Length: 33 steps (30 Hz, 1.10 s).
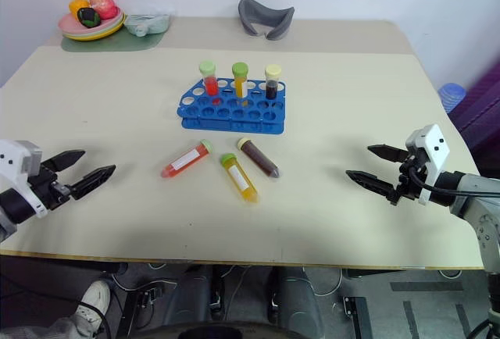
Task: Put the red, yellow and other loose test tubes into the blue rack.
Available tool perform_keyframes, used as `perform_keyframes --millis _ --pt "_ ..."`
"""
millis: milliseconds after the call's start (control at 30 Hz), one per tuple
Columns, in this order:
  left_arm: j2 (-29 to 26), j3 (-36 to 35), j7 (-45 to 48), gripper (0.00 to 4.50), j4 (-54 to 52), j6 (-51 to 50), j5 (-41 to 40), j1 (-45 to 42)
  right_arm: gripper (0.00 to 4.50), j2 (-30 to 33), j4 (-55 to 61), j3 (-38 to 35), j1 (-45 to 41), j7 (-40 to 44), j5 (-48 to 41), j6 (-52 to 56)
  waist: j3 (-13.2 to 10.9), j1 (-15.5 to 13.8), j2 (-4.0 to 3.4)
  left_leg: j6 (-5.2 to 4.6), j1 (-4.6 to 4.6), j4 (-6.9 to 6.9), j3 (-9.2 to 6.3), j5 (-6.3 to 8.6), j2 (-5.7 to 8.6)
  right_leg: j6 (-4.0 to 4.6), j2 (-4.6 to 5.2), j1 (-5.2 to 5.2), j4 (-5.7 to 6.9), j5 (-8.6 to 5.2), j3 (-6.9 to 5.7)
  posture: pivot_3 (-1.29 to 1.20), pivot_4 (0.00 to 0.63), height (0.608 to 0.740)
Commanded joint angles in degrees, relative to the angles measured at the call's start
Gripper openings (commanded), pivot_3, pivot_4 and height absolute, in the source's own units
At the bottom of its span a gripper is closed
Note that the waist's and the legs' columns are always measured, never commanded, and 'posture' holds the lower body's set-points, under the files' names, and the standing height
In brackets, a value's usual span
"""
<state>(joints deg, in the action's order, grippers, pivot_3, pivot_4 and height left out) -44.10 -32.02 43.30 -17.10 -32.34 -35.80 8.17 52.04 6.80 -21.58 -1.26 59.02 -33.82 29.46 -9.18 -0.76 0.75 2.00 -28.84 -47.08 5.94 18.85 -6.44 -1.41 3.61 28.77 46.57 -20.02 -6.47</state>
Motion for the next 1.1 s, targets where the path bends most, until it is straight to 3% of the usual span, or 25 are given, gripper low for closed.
perform_keyframes --millis 33,567,900,1100 --pt "-0.3 -0.9 -0.1 4.47 -1.4 -0.1 -0.9 -0.6 4.50 -0.4 0.5 -1.3 -0.3 0.2 -0.2 -1.2 0.0 0.0 0.00 0.00 0.00 0.00 0.00 0.00 0.00 0.00 0.00 0.00 0.00 0.00 0.00 0.00 0.150 0.666" --pt "1.9 -0.5 -1.4 4.47 -3.9 -1.3 -2.3 0.5 4.50 -0.2 1.7 -1.8 0.6 -1.8 0.2 0.3 0.0 0.0 0.00 -0.01 0.05 0.00 0.00 0.00 0.00 0.00 0.00 -0.04 0.00 0.00 0.00 0.00 0.150 0.666" --pt "2.6 7.4 -0.1 4.47 -1.2 -0.4 -1.3 -8.1 4.50 0.6 6.3 -3.8 0.8 -7.0 0.7 3.7 0.0 0.0 0.00 -0.02 0.07 0.00 0.01 0.02 0.01 0.00 0.00 -0.07 -0.01 0.00 0.01 0.00 0.150 0.666" --pt "3.9 11.6 2.5 4.47 -3.6 0.7 -1.9 -9.6 4.50 -0.2 11.1 -2.1 -2.4 -14.6 0.2 10.0 0.0 0.1 0.00 -0.02 0.18 0.05 0.02 0.01 0.00 0.00 -0.02 -0.13 -0.01 0.00 0.03 0.00 0.150 0.666"
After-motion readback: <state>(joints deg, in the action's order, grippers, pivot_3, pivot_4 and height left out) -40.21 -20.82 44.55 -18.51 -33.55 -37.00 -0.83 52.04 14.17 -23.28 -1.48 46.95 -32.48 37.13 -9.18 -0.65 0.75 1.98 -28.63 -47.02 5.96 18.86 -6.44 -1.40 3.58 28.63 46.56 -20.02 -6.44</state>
